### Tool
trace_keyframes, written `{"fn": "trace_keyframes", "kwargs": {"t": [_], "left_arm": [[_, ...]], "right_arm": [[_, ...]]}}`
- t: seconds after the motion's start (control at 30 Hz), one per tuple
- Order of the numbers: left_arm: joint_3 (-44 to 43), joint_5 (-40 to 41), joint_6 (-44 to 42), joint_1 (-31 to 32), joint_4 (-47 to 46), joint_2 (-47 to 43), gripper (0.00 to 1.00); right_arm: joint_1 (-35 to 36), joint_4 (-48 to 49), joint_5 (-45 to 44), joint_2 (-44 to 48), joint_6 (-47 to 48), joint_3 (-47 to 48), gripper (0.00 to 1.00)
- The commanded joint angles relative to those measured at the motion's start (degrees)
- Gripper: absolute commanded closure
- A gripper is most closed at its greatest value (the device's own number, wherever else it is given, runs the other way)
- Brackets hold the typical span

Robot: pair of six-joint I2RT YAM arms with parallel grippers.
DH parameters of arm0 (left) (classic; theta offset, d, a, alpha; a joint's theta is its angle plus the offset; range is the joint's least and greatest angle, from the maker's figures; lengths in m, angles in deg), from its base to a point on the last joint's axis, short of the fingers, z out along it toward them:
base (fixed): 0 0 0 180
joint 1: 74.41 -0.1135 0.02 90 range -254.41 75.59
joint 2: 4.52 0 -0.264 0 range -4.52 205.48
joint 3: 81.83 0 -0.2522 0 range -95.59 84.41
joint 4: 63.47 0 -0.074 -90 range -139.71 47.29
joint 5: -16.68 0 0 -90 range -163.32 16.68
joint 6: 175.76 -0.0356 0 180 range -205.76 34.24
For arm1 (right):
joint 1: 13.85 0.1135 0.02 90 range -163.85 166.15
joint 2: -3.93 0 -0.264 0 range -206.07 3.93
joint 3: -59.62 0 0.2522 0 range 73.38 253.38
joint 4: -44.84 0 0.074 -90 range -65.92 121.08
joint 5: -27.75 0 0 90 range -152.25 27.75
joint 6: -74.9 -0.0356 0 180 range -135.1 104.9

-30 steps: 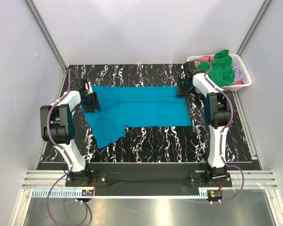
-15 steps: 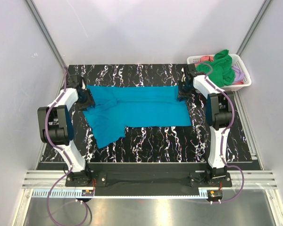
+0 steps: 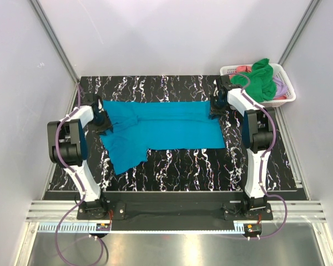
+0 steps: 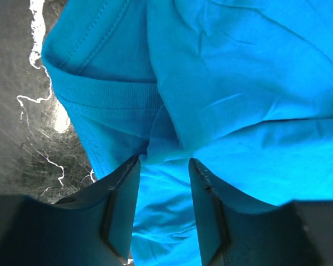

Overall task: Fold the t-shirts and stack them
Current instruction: Fold the tshirt

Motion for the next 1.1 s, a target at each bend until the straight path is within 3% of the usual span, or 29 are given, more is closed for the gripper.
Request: {"fn": "trace_keyframes", "kwargs": {"t": [0.0,0.13,0.17,0.23,0.6,0.83,1.07], "left_arm": [[-0.6,-1.1,0.0,-0.2,-1.6,0.2,0.58],[-1.6,-1.0,-0.6,-0.3,-0.5,0.8,0.75],[-2.0,-1.1,-0.7,-0.3,-0.1,0.8,0.88],[-3.1,-1.3,-0.9,-0.4,2.9,0.8,1.0],[-7.6,1.0,0.3,-2.2,15.5,-2.4,1.0],[-7.5,-6.6,2.0,-6.2,17.8,-1.8,1.0],[-8.1,-8.9,2.2,-6.4,18.0,0.2,0.96]], "right_arm": [[0.0,-0.1,-1.0,2.8,0.9,1.6,0.73],[0.0,0.1,-1.0,2.9,0.6,1.6,0.73],[0.0,0.1,-1.0,2.8,0.5,1.6,0.73],[0.0,-0.1,-1.2,2.9,0.6,1.6,0.73],[0.0,-0.7,-2.2,3.4,1.9,1.3,0.73],[0.0,-0.6,-2.2,4.0,1.9,0.2,0.73],[0.2,0.3,-1.3,5.5,1.6,-2.3,0.73]]}}
